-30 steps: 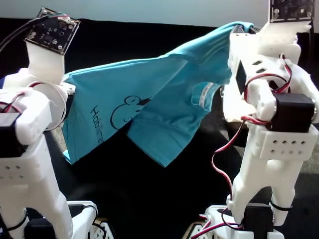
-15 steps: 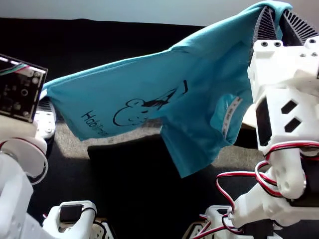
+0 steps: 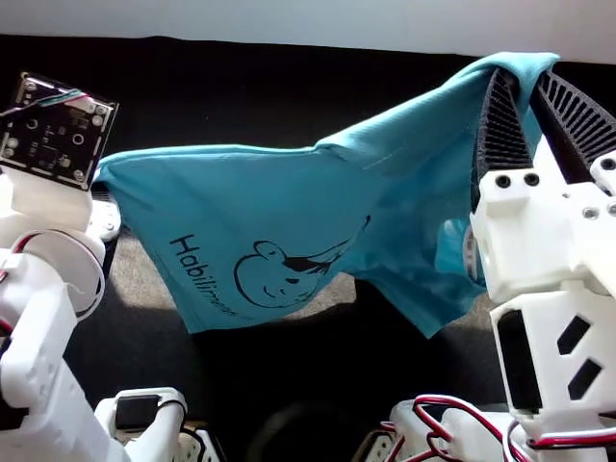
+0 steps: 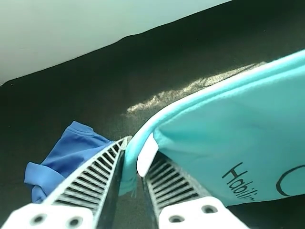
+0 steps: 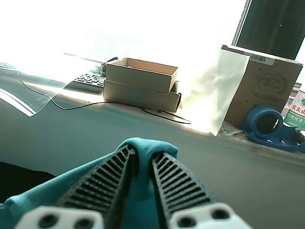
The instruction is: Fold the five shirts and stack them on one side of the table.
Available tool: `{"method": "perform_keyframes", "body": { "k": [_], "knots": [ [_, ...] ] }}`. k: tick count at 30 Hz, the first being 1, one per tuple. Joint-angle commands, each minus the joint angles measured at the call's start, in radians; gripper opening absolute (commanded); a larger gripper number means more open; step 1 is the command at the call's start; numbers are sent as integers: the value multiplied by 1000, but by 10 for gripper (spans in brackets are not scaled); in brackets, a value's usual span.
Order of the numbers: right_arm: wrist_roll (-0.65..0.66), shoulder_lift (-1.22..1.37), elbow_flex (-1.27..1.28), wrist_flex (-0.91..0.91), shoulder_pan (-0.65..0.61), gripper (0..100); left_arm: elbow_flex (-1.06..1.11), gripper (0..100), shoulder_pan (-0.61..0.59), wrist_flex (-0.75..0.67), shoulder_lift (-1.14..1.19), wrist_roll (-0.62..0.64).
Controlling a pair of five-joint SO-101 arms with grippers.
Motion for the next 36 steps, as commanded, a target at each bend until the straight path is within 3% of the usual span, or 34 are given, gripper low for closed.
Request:
{"method": "perform_keyframes", "body": {
  "k": [1,10,24,32,36],
  "knots": [
    [8,-7,-16,5,-10,6,-122,10,-16,-18,-8,-5],
    [8,-125,-7,5,-10,6,-358,10,-16,12,-8,-5],
    [8,-137,-15,-2,-10,6,-386,10,-41,35,-88,-5],
    [72,-137,-16,-74,-10,6,-27,10,-85,35,-191,-5],
    [78,-137,-16,-74,-10,6,94,10,-90,-44,-286,-5]
  ]
}}
